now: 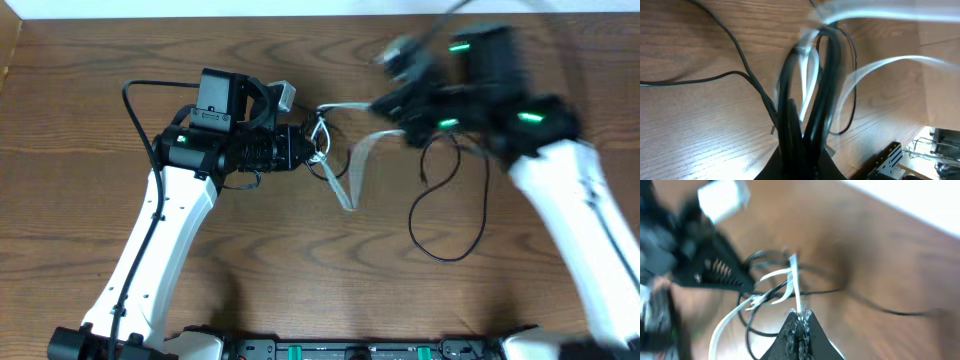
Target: Untangle cables
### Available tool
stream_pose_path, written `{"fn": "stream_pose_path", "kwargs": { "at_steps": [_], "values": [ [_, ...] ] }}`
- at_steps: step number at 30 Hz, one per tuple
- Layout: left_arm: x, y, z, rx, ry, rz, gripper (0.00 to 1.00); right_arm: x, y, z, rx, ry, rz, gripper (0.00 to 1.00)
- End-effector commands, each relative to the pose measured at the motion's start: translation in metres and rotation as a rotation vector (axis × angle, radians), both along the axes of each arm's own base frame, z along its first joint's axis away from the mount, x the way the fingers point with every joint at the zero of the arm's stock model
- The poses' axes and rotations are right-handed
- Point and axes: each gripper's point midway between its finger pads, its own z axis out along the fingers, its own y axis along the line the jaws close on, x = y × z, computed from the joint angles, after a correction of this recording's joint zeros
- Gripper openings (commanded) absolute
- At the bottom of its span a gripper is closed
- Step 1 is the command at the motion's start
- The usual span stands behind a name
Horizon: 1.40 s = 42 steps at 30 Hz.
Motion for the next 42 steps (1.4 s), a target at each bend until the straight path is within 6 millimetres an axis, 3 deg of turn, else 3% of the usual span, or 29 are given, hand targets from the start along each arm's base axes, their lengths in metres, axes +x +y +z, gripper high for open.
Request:
{"fn": "stream_pose_path", "kwargs": {
  "at_steps": [1, 7, 10, 12, 15, 19, 25, 28, 36, 42],
  "values": [
    [-0.001, 0.007, 0.001, 0.030, -0.022, 0.016, 0.08, -0.007, -0.050, 0.069, 0.149, -0.043, -0.202, 0.01],
    [-0.001, 0.007, 0.001, 0.030, -0.022, 0.016, 0.08, -0.026, -0.102, 0.112, 0.234, -0.127, -0.306, 0.01],
    [-0.001, 0.007, 0.001, 0.029, -0.022, 0.016, 0.08, -0.029, -0.118, 0.120, 0.258, -0.129, -0.362, 0.01],
    [0.000, 0.007, 0.001, 0.028, -0.025, 0.016, 0.08, -0.031, -0.117, 0.119, 0.267, -0.116, -0.346, 0.01],
    [0.000, 0.004, 0.004, 0.010, -0.030, 0.006, 0.08, -0.031, -0.105, 0.107, 0.267, -0.073, -0.282, 0.01],
    [-0.003, -0.008, 0.015, -0.069, -0.043, -0.049, 0.08, -0.022, -0.081, 0.075, 0.236, 0.023, -0.204, 0.04],
    [-0.012, -0.029, 0.037, -0.185, -0.157, -0.228, 0.08, -0.013, -0.033, 0.032, 0.184, 0.126, -0.053, 0.26],
    [-0.013, -0.033, 0.043, -0.214, -0.180, -0.258, 0.08, -0.011, -0.014, 0.015, 0.159, 0.159, -0.005, 0.30],
    [-0.015, -0.040, 0.056, -0.274, -0.221, -0.303, 0.08, -0.002, 0.026, -0.045, 0.110, 0.321, 0.069, 0.30],
    [-0.014, -0.040, 0.057, -0.275, -0.229, -0.304, 0.08, -0.005, 0.042, -0.066, 0.093, 0.381, 0.100, 0.32]
  ]
}}
